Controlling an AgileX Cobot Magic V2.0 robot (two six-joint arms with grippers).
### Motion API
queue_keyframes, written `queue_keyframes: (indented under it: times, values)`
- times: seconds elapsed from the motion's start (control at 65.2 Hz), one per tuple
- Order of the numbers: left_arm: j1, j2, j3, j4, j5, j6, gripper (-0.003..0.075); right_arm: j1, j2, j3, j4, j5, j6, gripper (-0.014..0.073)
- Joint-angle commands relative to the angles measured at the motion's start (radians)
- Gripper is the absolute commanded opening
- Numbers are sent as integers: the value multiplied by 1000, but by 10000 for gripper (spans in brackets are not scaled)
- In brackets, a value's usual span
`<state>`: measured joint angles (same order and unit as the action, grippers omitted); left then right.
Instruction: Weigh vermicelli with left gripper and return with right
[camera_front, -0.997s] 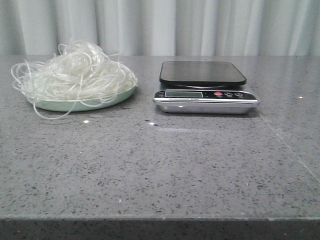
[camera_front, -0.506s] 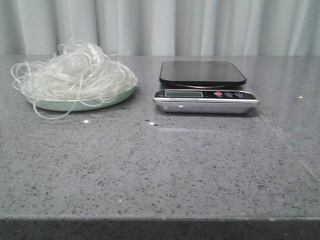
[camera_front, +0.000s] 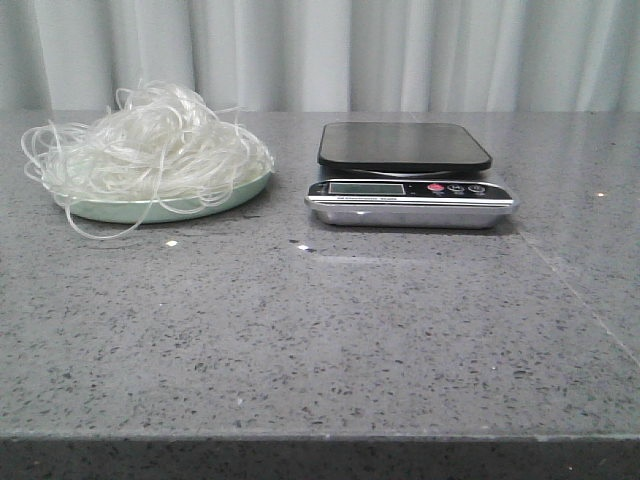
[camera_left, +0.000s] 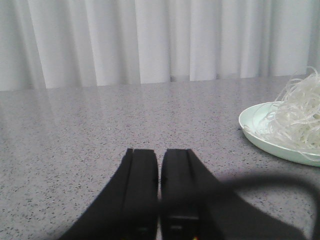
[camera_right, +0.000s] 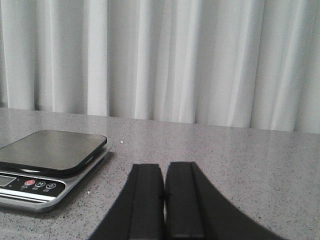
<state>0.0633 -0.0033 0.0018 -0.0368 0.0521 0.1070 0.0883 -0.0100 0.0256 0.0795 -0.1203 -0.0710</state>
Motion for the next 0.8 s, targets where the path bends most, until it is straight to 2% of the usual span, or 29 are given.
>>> queue_keyframes:
  times: [0.0,0.169,0.782]
  values:
    - [2,-22,9,-7,-79,-2,145,-7,-16,-6,-7,-57,-7,179]
    - [2,-22,9,-7,-79,-2,145,-25,-16,-6,-7,-26,35,179]
    - [2,-22,9,-7,-79,-2,145,-25,-17,-6,-8,-28,35,179]
